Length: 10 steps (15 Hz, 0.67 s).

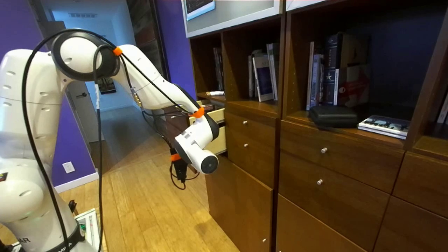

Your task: Close the bottom drawer

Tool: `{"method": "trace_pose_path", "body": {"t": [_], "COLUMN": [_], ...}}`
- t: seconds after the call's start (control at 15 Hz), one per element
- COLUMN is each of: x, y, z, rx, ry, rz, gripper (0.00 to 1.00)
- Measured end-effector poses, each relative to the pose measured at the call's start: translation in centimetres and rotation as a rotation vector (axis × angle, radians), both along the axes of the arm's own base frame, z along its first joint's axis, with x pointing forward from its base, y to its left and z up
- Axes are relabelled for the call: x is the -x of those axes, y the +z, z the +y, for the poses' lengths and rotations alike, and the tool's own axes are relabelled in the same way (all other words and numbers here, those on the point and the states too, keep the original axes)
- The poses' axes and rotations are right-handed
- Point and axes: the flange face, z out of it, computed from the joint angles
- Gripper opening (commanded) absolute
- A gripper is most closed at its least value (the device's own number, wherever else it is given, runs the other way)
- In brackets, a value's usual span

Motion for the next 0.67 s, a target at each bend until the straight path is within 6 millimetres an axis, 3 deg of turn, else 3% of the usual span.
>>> {"method": "trace_pose_path", "body": {"t": [0.67], "x": [-1.0], "y": [-0.5], "z": [0.5], "rx": [-0.039], "ry": [-0.064], "rz": [-0.006], "gripper": [0.00]}}
